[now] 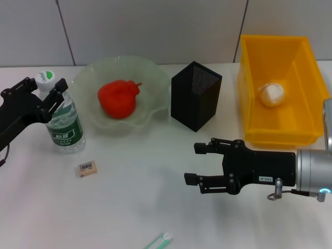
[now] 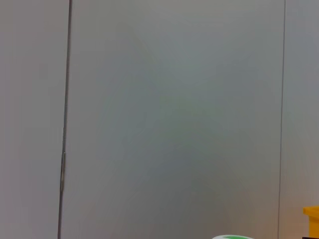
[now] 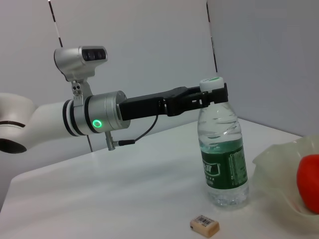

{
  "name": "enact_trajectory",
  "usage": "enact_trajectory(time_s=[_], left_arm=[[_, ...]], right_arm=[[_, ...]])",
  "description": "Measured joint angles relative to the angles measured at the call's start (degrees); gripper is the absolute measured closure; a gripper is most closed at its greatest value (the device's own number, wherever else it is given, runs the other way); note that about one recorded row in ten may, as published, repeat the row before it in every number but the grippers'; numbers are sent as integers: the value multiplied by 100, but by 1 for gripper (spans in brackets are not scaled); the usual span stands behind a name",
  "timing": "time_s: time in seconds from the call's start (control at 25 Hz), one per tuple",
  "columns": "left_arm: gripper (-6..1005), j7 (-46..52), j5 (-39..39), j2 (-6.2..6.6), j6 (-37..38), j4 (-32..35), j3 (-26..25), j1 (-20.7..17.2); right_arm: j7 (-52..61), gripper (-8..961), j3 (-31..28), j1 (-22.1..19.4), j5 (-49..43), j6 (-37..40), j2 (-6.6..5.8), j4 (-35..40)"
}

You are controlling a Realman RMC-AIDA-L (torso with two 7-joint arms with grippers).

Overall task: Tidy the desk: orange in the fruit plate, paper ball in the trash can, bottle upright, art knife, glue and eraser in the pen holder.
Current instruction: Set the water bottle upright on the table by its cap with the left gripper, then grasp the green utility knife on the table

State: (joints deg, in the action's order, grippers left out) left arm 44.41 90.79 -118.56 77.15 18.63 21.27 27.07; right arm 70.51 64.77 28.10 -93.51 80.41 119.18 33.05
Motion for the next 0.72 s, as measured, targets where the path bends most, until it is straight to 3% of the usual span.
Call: enact_trajectory(time_s=[0.44,0.72], left_arm=[[433,-3,-47,0,-9,1,-1,-1],[228,-3,-71,0,8,0,0,-18]], right_arm=[[5,129,0,38,0,0,0,0],[5,129,0,38,-1,-13,0,0]])
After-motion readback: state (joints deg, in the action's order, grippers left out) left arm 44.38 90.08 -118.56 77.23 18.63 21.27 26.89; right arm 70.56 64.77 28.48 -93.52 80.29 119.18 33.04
